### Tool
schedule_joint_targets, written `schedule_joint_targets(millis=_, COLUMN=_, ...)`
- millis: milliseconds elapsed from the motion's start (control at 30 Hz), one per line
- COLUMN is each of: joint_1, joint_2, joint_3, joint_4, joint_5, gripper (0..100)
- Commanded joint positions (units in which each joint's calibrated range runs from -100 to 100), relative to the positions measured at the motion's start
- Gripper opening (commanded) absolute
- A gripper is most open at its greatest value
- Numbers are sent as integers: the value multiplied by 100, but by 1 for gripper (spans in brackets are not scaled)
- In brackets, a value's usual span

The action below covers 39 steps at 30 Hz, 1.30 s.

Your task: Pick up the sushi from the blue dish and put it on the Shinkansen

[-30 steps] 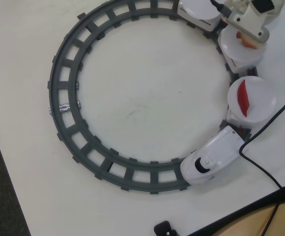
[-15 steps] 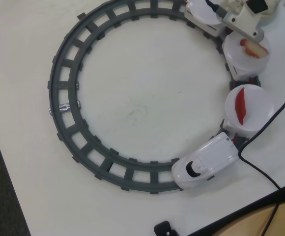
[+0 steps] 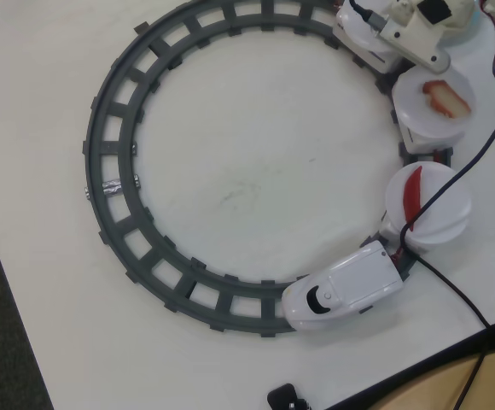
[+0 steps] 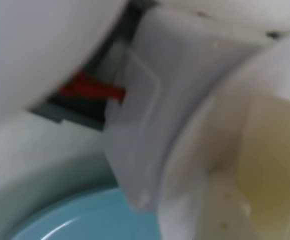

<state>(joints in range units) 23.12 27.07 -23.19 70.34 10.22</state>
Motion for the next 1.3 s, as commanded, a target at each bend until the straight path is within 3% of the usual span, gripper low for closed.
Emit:
schedule_joint_targets(millis=0, joint_1=91, joint_2=-89, joint_3=-356, joint_4=-64, joint_5=6, gripper=2)
schedule_joint_targets(millis=333, joint_1=109, joint_2=-14, joint_3=-320, joint_4=39, joint_5=-36, gripper=4)
schedule_joint_targets(millis=533, joint_1=65, joint_2=-98, joint_3=-347, joint_4=416, joint_5=-36, gripper=16)
schedule_joint_targets(millis=767, joint_1=30, joint_2=-206, joint_3=-356, joint_4=749, joint_5=-36, gripper=18)
schedule_joint_targets(millis=1000, joint_1=30, joint_2=-1643, joint_3=-320, joint_4=1229, joint_5=-398, gripper=18)
schedule_joint_targets(millis=1267, joint_1=91, joint_2=-3705, joint_3=299, joint_4=2615, joint_5=-933, gripper=18)
